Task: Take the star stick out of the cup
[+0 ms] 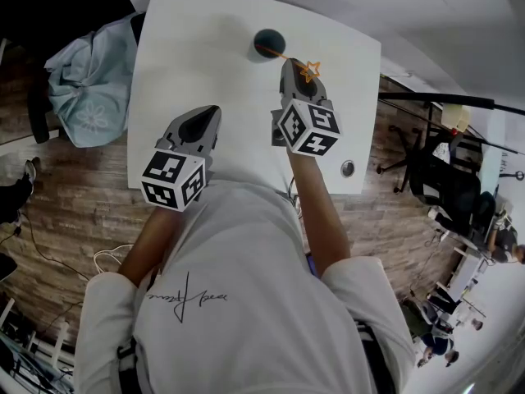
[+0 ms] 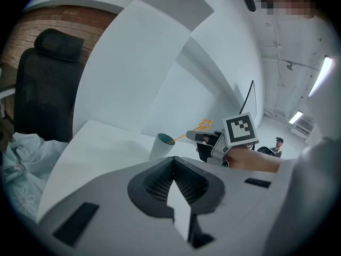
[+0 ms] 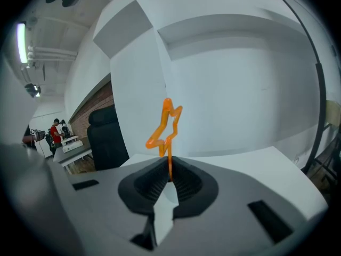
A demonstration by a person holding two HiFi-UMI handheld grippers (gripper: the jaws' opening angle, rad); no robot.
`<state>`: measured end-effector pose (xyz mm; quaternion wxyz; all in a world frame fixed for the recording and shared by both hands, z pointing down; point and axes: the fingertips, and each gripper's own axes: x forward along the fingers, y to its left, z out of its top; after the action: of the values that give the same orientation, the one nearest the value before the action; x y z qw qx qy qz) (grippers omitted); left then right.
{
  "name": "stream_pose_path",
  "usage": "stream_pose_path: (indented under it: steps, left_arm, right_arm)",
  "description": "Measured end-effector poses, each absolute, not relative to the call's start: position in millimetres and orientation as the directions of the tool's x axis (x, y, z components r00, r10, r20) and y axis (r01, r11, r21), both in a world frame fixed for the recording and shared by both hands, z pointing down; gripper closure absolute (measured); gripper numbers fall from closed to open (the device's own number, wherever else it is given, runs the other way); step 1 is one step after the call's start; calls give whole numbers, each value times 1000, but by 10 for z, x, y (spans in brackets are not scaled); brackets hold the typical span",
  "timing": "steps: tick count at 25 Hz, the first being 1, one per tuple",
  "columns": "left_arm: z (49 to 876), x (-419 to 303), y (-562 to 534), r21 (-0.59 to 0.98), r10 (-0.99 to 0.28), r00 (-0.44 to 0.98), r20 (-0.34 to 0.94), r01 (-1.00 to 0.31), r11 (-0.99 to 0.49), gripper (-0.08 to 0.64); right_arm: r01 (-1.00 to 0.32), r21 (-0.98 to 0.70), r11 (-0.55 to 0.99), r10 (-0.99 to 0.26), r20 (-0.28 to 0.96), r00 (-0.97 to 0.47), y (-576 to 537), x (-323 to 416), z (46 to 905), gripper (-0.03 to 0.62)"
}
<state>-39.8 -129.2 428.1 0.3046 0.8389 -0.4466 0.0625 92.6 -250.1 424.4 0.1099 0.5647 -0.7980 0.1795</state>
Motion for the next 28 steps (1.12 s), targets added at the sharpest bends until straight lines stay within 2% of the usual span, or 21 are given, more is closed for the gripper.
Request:
stream_pose_path:
  steps: [28]
  left_arm:
    - [4279, -342, -1175, 464, -700, 611, 370, -774, -430, 555]
  right_arm:
    - [-943, -173, 284, -884, 333, -327, -2322, 1038, 3994, 566]
